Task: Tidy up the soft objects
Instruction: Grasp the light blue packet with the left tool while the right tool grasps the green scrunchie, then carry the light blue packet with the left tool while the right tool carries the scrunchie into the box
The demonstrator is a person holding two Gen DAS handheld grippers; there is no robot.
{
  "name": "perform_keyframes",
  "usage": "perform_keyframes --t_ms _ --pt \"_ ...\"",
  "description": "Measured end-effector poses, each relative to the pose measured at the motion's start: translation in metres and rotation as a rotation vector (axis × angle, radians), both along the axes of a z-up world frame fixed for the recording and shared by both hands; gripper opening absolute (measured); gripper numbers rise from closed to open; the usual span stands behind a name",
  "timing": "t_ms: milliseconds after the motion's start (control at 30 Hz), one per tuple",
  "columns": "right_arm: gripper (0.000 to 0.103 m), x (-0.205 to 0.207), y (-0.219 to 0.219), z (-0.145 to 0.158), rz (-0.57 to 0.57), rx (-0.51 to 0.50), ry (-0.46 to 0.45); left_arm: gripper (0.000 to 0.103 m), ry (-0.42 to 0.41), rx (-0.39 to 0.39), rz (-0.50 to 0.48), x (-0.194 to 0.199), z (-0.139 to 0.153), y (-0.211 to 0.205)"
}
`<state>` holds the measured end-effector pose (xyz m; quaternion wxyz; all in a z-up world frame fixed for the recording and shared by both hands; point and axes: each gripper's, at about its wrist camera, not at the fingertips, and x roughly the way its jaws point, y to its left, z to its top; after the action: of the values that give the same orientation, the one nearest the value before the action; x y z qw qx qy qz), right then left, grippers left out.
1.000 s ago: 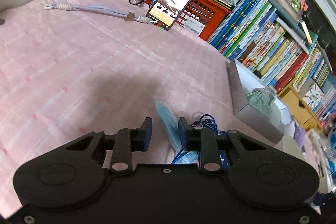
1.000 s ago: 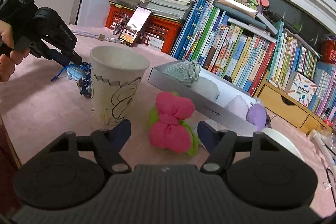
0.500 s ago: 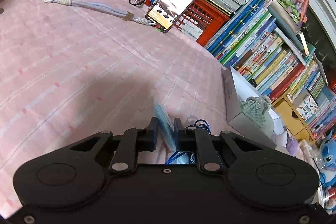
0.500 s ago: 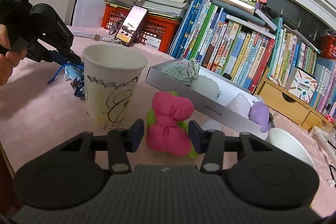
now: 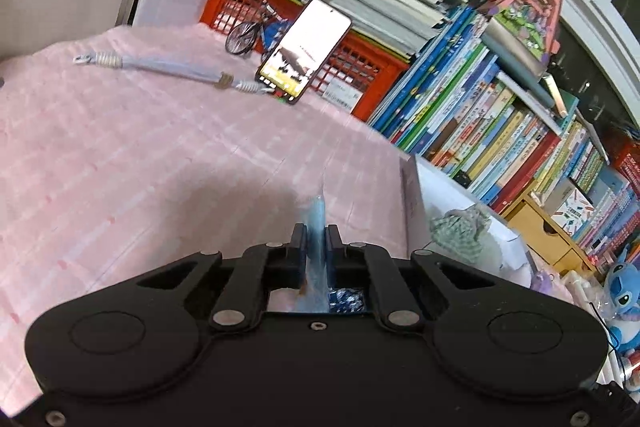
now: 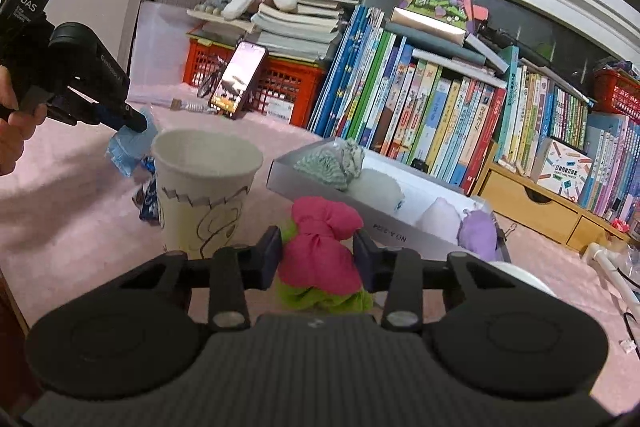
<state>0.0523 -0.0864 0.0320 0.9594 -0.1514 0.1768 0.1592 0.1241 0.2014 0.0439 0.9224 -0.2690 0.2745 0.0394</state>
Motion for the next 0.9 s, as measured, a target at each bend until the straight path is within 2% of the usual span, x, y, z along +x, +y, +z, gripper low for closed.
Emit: perform_keyframes --t_ms 233,267,300,333,500,567,600,767,833,900 --pt "0.039 -0.003 -0.006 0.014 -0.004 0.029 -0.028 0.008 -0.024 0.031 -0.024 -0.002 0.014 -0.007" --pt "0.034 -0.003 -0.007 0.016 -0.007 0.034 -0.032 0.008 -0.029 0.036 -0.029 -0.002 0.017 -0.008" --pt "0.021 -0.003 -0.008 0.018 -0.013 0.034 -0.037 0.008 -0.037 0.043 -0.040 -0.002 0.021 -0.009" --pt "0.018 -0.003 -0.009 0.020 -0.019 0.036 -0.041 0.008 -0.042 0.047 -0.047 -0.002 0.024 -0.011" --pt "0.019 -0.001 -0.013 0.024 -0.022 0.056 -0.029 0.008 -0.063 0.061 -0.074 -0.006 0.033 -0.019" --pt "0.021 -0.002 -0.014 0.021 -0.017 0.062 -0.010 0.008 -0.059 0.065 -0.080 -0.008 0.033 -0.021" --pt "0.028 -0.003 -0.014 0.018 -0.013 0.060 0.000 0.008 -0.054 0.064 -0.084 -0.009 0.033 -0.021" --pt "0.048 -0.007 -0.014 0.006 -0.023 0.021 0.025 0.008 -0.050 0.085 -0.095 -0.010 0.033 -0.023" --pt "0.065 -0.006 -0.013 0.003 -0.034 -0.004 0.021 0.008 -0.055 0.092 -0.098 -0.010 0.035 -0.025" --pt "0.067 -0.005 -0.012 0.000 -0.043 -0.021 0.023 0.008 -0.060 0.101 -0.102 -0.010 0.036 -0.027"
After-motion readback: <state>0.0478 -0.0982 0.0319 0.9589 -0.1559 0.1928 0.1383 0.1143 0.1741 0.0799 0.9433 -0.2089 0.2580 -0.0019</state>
